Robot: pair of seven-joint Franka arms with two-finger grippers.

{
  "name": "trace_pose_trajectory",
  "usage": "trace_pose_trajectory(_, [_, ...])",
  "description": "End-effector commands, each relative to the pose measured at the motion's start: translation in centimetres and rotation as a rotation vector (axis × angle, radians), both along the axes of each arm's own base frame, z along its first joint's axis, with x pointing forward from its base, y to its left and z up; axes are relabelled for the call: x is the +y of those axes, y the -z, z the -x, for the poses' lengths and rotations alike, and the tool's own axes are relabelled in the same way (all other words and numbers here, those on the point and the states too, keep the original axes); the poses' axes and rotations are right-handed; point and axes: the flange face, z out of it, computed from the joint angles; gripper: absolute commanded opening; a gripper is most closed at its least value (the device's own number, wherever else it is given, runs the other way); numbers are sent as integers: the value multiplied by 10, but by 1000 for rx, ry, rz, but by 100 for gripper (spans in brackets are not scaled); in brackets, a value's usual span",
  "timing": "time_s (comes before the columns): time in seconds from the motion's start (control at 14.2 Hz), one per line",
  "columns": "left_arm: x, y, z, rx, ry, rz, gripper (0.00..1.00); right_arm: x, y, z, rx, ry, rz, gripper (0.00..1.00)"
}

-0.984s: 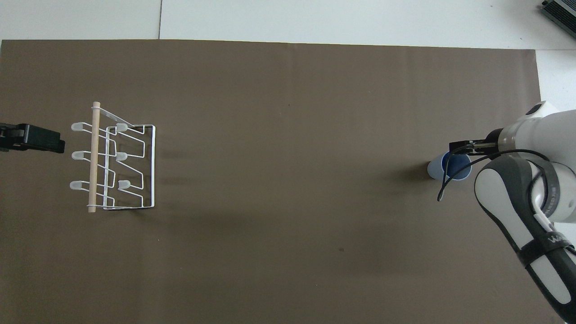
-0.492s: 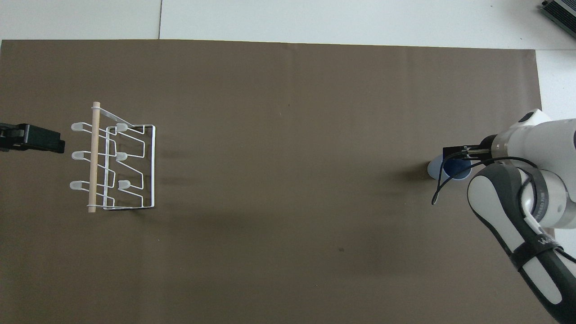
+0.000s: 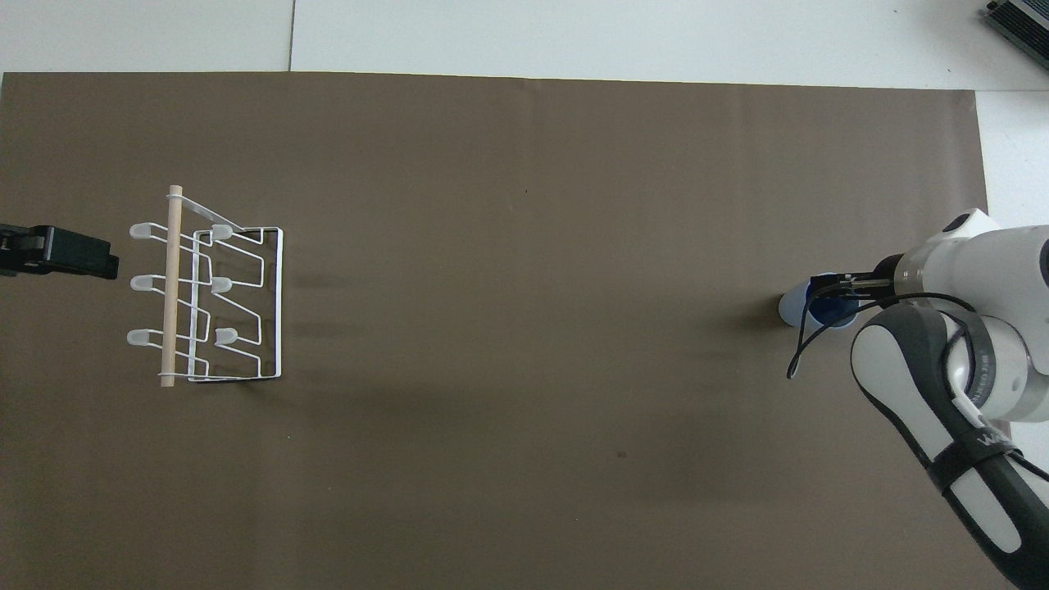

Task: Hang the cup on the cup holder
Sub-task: 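Reach the right gripper to the blue cup and grasp its rim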

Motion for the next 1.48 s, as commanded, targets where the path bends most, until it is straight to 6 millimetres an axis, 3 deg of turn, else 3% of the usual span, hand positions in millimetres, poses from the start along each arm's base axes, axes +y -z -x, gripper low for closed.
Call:
trace_pose_trajectory(0.0, [2, -1, 7, 0, -12, -9, 100, -3, -1, 4, -6, -5, -7, 100])
trace_pose_trajectory(0.07, [2, -1, 7, 0, -12, -10, 100, -3, -1, 5, -6, -5, -7, 100])
trace_pose_trajectory(0.14, [2, -1, 7, -1, -12, -9, 100, -2, -1, 5, -3, -6, -7, 93])
trace_pose_trajectory(0.84, [2, -1, 7, 0, -12, -10, 100, 4, 0, 8, 20, -13, -11, 2])
trace_pose_trajectory(1.34, [0, -2, 7, 2, -10, -7, 100, 6, -5, 1, 9, -18, -11, 0])
trace_pose_trajectory(1.41, [2, -4, 7, -2, -18, -2, 100, 17, -11, -3, 8, -34, -17, 0])
